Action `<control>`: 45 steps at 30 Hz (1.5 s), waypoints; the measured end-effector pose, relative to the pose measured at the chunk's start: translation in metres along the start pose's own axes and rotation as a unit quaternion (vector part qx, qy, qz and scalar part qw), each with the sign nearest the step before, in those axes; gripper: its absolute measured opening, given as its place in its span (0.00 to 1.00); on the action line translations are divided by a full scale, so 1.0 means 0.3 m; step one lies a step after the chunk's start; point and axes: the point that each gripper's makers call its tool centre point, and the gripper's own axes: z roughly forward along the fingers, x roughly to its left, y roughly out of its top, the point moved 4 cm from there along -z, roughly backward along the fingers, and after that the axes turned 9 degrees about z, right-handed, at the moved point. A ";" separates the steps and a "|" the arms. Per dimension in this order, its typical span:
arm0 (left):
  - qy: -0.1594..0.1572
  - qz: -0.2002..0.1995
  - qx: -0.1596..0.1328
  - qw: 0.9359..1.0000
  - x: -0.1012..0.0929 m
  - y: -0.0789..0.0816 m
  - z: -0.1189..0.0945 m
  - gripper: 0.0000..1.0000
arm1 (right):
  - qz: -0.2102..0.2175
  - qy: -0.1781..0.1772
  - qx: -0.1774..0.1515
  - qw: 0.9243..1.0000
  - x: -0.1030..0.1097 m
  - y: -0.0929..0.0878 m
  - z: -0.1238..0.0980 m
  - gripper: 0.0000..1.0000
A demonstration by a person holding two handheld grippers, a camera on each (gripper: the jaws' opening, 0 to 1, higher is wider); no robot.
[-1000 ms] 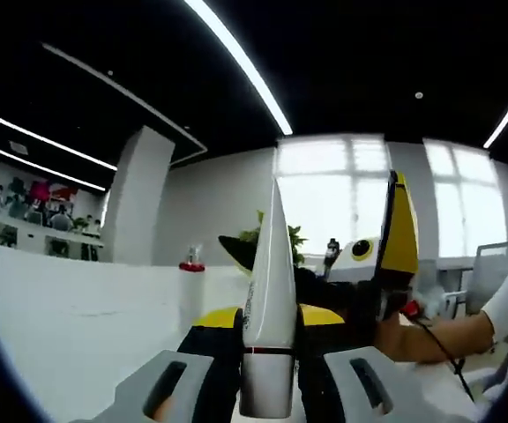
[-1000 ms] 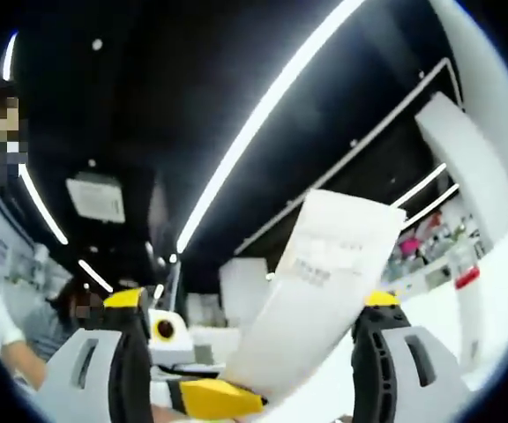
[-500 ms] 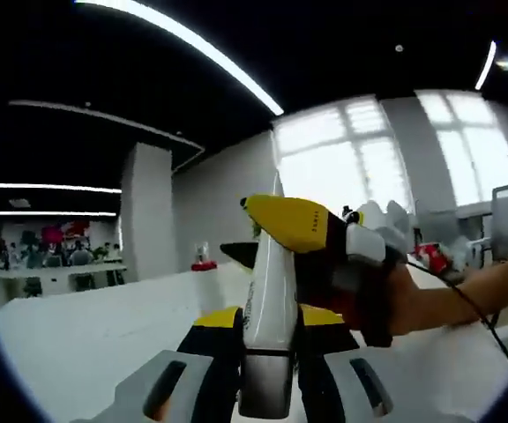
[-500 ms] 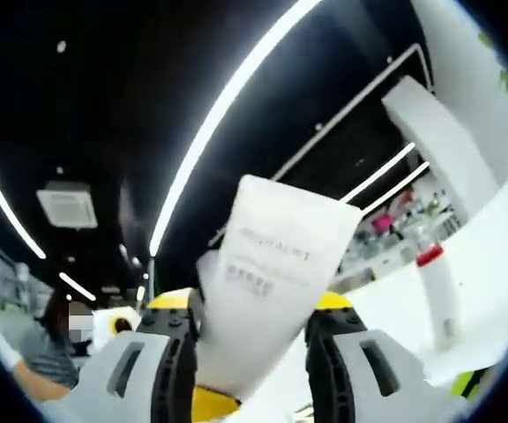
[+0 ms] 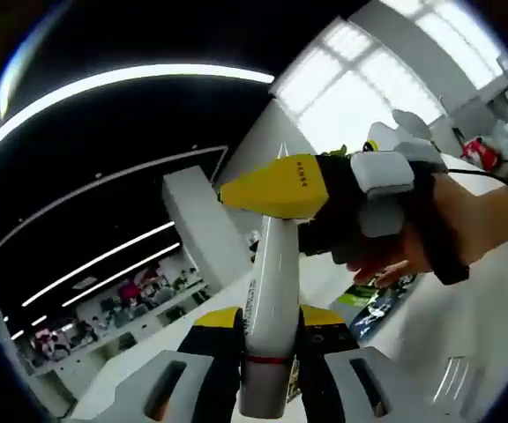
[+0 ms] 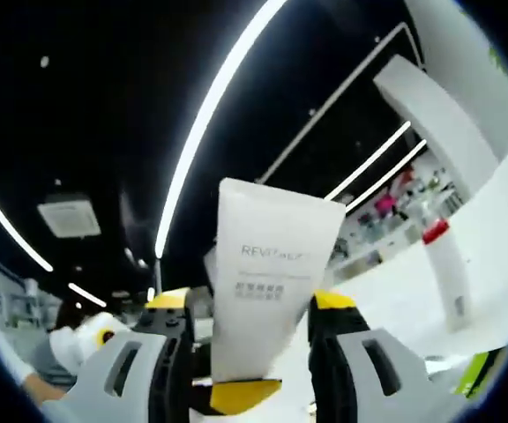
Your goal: Arrange the skincare products in the storage area until every visible bottle or jar stands upright without overlapping.
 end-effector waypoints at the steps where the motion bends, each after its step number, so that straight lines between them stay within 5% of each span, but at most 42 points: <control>1: -0.003 -0.003 -0.004 1.000 0.006 -0.003 -0.005 0.22 | -0.003 0.010 0.000 1.000 0.005 0.002 -0.004 0.41; 2: -0.003 0.004 -0.006 1.000 0.005 -0.005 -0.004 0.22 | 0.017 0.010 0.005 1.000 0.007 0.002 -0.008 0.38; 13: -0.002 0.010 -0.021 1.000 -0.004 -0.005 0.002 0.24 | -0.029 -0.001 0.008 1.000 0.033 0.017 -0.021 0.35; 22: -0.003 -0.033 -0.012 0.999 0.072 -0.069 0.035 0.35 | -0.089 -0.086 -0.052 0.991 -0.062 0.127 -0.068 0.34; 25: 0.016 -0.031 0.010 0.999 0.090 -0.082 0.018 0.32 | -0.141 -0.154 -0.087 0.974 -0.129 0.205 -0.119 0.34; 31: 0.020 -0.092 0.016 0.995 0.118 -0.093 0.002 0.33 | -0.223 -0.265 -0.103 0.933 -0.234 0.278 -0.190 0.34; 37: 0.022 -0.098 0.020 0.995 0.103 -0.088 -0.009 0.33 | -0.299 -0.312 -0.074 0.899 -0.282 0.275 -0.178 0.34; 39: 0.018 -0.097 0.021 0.995 0.098 -0.090 -0.006 0.33 | -0.329 -0.335 -0.048 0.882 -0.319 0.257 -0.169 0.34; 41: 0.018 -0.094 0.023 0.995 0.101 -0.095 -0.002 0.33 | -0.343 -0.339 -0.035 0.876 -0.342 0.247 -0.161 0.34; 45: 0.017 -0.106 0.020 0.994 0.106 -0.088 -0.005 0.33 | -0.329 -0.353 -0.023 0.876 -0.388 0.232 -0.165 0.34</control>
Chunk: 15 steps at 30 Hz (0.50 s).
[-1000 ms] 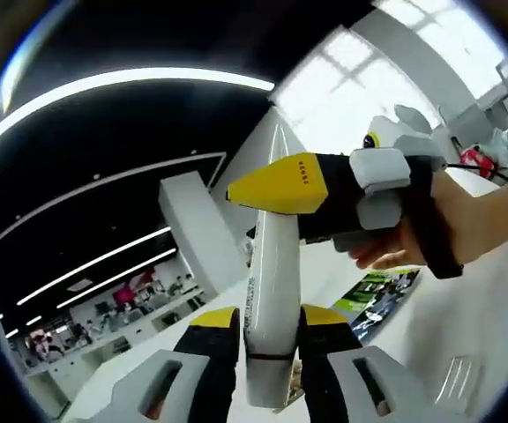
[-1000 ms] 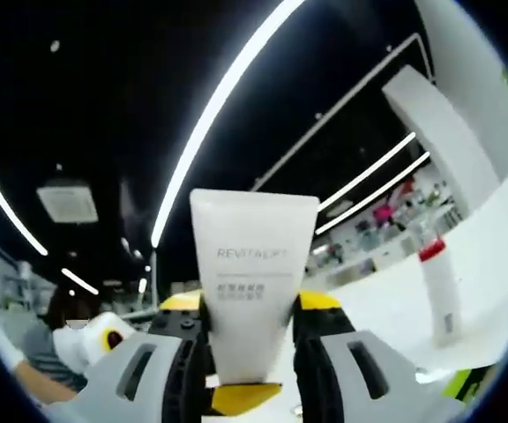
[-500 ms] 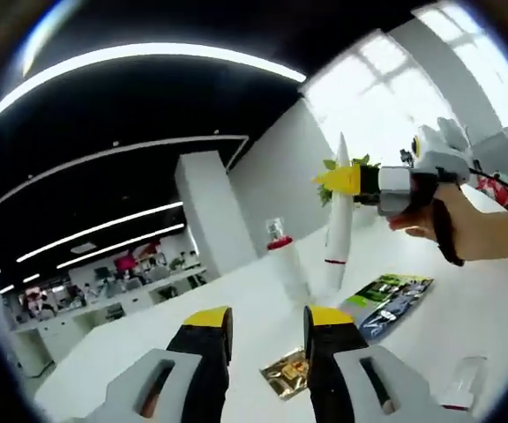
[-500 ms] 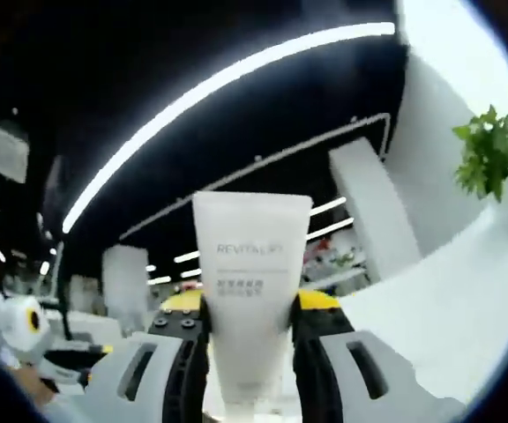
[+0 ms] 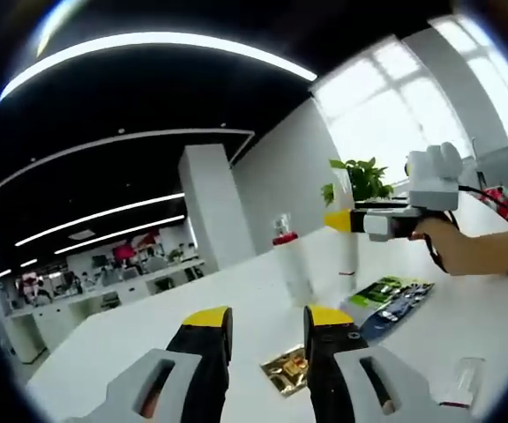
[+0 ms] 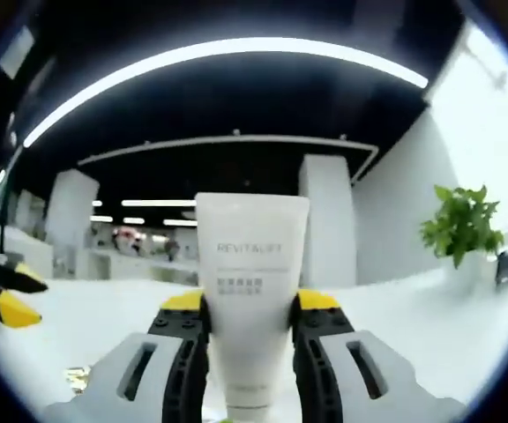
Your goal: Arrange the skincare products in the storage area until every visible bottle or jar stands upright without overlapping.
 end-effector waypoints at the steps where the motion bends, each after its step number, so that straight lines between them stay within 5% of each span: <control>1: 0.000 -0.001 0.000 1.000 0.000 0.001 -0.001 0.33 | -0.001 -0.001 0.003 1.000 -0.007 -0.006 0.006 0.34; 15: -0.008 -0.010 0.005 1.000 -0.002 -0.014 0.022 0.32 | -0.013 0.001 0.008 1.000 -0.020 -0.025 0.030 0.37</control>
